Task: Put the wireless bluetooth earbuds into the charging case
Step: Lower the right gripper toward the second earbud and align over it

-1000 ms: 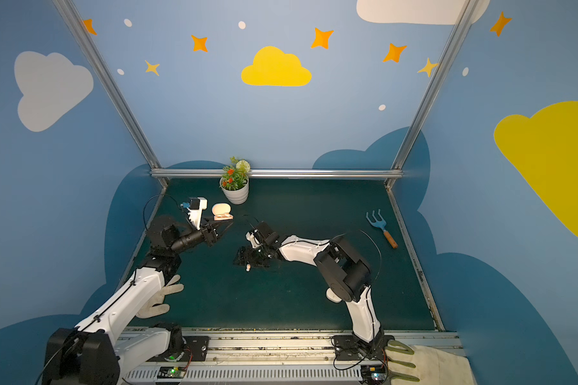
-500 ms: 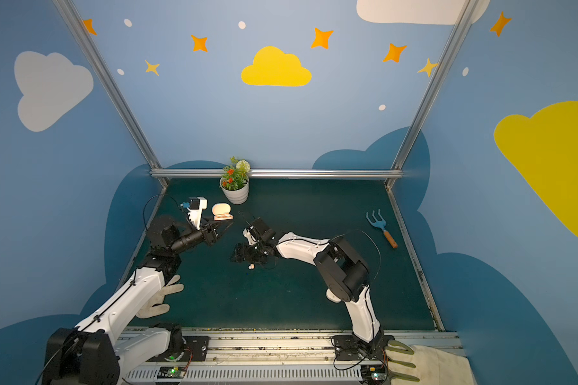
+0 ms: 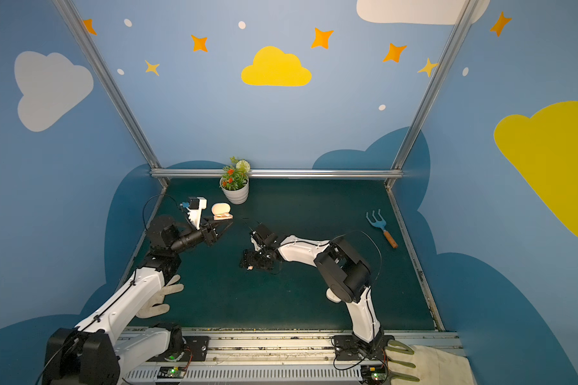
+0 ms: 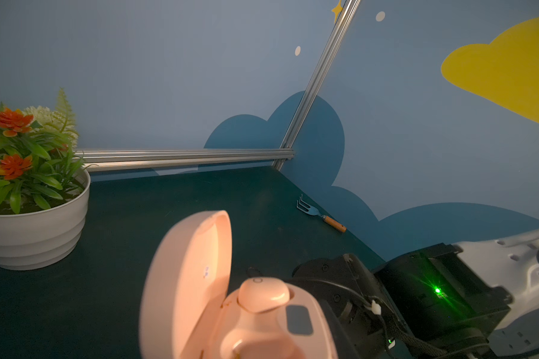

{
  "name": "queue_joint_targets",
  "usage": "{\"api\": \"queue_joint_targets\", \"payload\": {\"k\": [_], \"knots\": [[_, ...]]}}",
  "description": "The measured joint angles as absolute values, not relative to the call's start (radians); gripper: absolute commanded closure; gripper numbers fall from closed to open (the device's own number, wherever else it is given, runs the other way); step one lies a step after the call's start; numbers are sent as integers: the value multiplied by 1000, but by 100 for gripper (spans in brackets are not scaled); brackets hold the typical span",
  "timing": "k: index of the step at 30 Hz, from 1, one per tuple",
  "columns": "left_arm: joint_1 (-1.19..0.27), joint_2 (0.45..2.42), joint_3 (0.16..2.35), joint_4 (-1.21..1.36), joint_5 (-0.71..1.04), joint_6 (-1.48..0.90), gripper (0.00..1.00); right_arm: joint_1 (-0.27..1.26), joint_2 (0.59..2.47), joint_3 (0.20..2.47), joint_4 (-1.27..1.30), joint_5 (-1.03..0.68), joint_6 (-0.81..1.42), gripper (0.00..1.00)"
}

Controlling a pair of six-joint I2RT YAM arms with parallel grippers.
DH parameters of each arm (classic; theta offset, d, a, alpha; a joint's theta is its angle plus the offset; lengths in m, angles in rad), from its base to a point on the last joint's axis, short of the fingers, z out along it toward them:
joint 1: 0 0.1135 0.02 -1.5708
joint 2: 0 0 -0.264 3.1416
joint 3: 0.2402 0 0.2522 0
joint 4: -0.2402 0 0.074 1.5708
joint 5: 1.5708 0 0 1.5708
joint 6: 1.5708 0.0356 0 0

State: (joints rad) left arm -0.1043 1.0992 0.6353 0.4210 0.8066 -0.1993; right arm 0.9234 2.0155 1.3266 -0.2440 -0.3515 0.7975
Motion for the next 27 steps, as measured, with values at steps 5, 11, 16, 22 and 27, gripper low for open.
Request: {"api": "queue_joint_targets", "payload": {"k": [5,11,16,22,27], "knots": [[-104,1099,635,421,807,-199,92,923,2016,1327,-224,-372,812,22],[-104,1099,635,421,807,-199,92,923,2022,1335,-215,-387,817,22],[-103,1099,635,421,807,-199,93,923,2041,1362,-204,-397,827,22],[-101,1099,635,421,806,-199,93,923,2049,1390,-200,-412,831,22],[-98,1099,635,421,806,-199,93,924,2057,1418,-199,-424,831,22]]}}
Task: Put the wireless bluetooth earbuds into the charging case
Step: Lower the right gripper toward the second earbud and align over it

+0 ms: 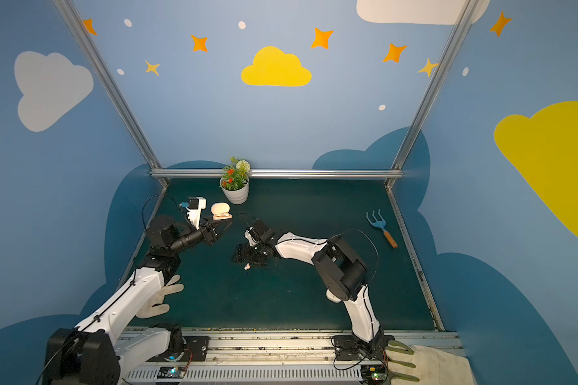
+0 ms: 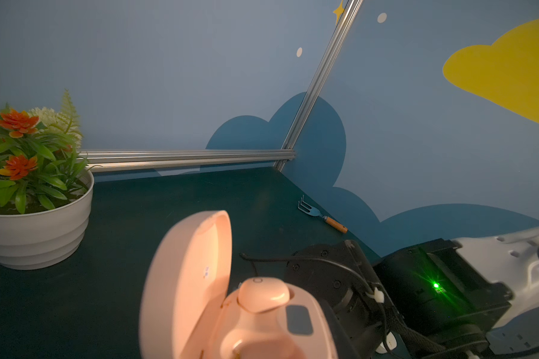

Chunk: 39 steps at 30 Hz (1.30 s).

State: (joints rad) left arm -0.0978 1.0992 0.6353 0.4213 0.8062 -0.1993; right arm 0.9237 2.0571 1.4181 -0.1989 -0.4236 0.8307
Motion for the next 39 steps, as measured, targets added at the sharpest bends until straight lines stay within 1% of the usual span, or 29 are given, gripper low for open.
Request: {"api": "queue_joint_targets", "payload": {"k": [8,21,32,39], "knots": [[-93,1099,635,421,806,-200,93,925,2075,1433,-197,-423,830,23],[-92,1099,635,422,803,-207,93,927,2012,1340,-201,-382,835,22],[-92,1099,635,422,803,-211,93,927,2012,1342,-247,-366,828,22],[-92,1099,635,422,803,-214,93,919,2009,1385,-317,-328,772,22]]}}
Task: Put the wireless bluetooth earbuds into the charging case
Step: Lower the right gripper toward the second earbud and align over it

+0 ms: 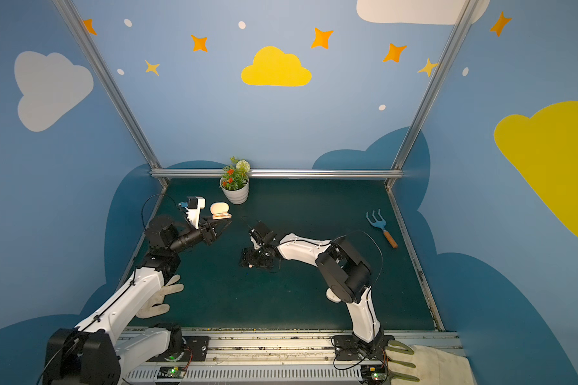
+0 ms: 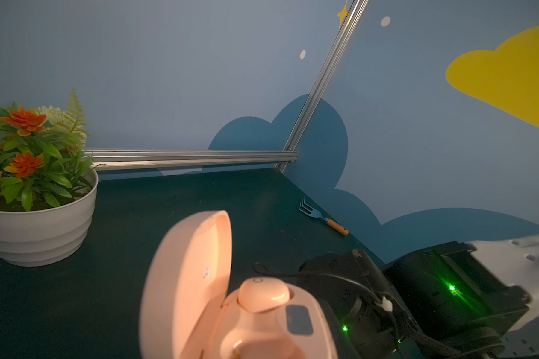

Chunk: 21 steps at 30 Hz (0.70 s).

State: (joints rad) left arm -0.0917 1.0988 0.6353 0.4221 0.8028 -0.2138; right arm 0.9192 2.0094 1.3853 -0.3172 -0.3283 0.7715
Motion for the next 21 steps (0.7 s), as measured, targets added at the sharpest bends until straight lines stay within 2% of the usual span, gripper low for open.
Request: {"api": "queue_joint_targets", "payload": {"k": [11,21], "knots": [[-92,1099,635,422,803,-215,93,899,2075,1555,-349,-346,670,22],[-92,1099,635,422,803,-215,94,897,2143,1565,-402,-392,626,22]]}}
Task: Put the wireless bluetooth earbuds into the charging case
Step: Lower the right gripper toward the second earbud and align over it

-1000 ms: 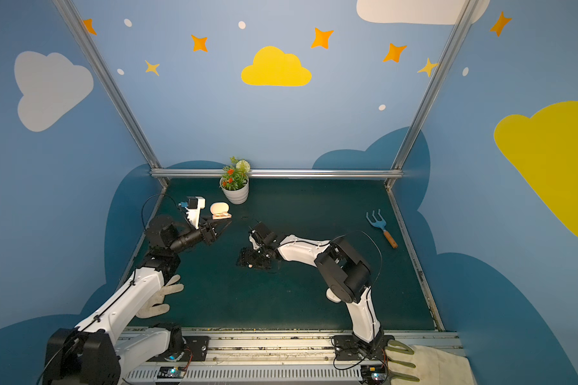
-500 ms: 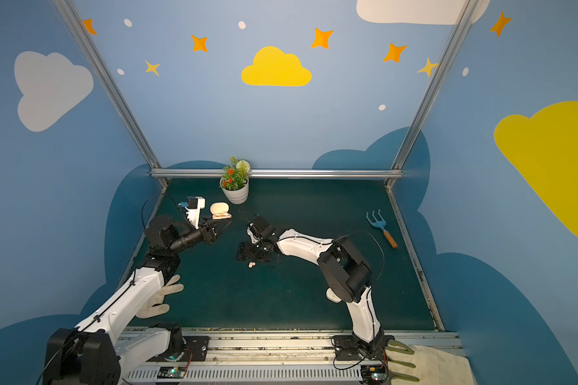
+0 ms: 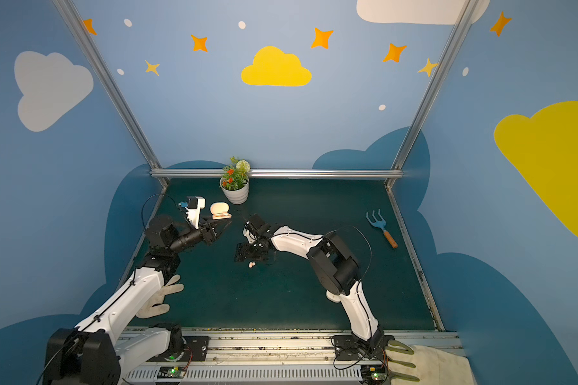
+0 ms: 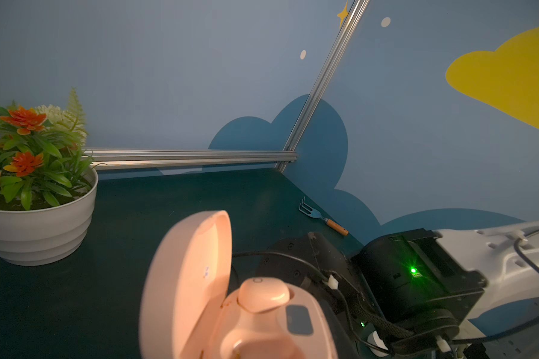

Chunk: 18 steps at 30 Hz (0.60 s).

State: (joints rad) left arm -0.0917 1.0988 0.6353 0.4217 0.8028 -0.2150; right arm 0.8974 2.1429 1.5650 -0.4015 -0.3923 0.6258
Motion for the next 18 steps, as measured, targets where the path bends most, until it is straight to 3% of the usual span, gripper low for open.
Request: {"api": "queue_joint_targets", "payload": {"k": [18], "knots": [[-92,1099,635,422,803,-218,94,917,2094,1473,-383,-430,633,22]]}}
